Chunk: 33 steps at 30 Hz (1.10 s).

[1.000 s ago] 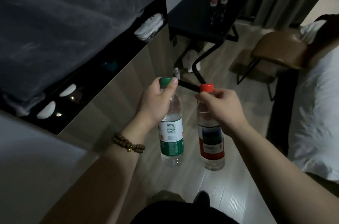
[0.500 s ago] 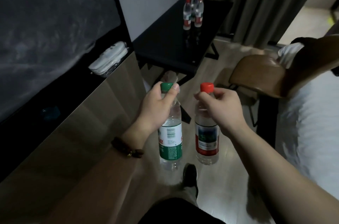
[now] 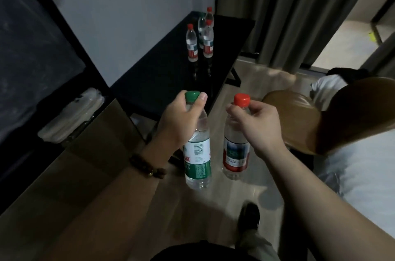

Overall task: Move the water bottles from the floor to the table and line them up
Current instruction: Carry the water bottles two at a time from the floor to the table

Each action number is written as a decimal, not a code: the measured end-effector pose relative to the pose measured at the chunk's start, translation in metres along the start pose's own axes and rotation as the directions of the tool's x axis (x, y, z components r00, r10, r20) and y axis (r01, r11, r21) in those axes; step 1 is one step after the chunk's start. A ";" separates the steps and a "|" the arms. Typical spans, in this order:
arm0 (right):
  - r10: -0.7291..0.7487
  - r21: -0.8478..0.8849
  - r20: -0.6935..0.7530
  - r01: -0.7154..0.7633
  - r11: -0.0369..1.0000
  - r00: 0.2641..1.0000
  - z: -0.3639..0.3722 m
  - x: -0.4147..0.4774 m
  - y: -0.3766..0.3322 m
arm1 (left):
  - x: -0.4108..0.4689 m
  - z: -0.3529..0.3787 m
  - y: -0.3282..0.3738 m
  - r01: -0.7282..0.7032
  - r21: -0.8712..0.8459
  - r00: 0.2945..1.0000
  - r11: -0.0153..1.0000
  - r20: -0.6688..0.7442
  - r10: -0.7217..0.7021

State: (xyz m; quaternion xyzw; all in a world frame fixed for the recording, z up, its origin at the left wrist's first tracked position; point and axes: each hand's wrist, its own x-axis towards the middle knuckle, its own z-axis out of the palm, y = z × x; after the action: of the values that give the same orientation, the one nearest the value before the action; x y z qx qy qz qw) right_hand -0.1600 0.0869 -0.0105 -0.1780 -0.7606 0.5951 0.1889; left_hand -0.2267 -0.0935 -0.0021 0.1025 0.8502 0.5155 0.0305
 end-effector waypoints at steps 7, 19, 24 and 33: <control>-0.086 -0.004 0.155 0.087 0.996 0.984 -0.016 0.138 0.018 | 0.107 0.059 0.014 0.084 0.081 0.988 0.993 -0.136 -0.073; -0.109 -0.035 0.390 0.134 0.990 0.914 -0.005 0.328 0.013 | 0.228 0.108 0.049 0.237 0.074 0.917 0.969 -0.347 -0.198; -0.107 -0.014 0.448 0.127 0.992 0.888 0.031 0.383 0.028 | 0.281 0.102 0.026 0.282 0.062 0.895 0.957 -0.376 -0.240; -0.120 -0.058 0.500 0.171 0.984 0.858 0.083 0.483 0.045 | 0.397 0.096 -0.011 0.241 0.102 0.923 0.965 -0.332 -0.195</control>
State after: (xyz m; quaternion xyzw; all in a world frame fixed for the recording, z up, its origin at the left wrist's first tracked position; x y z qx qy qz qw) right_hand -0.6169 0.2672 -0.0358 0.0289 -0.8237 0.5658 0.0233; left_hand -0.6008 0.0672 -0.0350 -0.0756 0.8842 0.4574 -0.0573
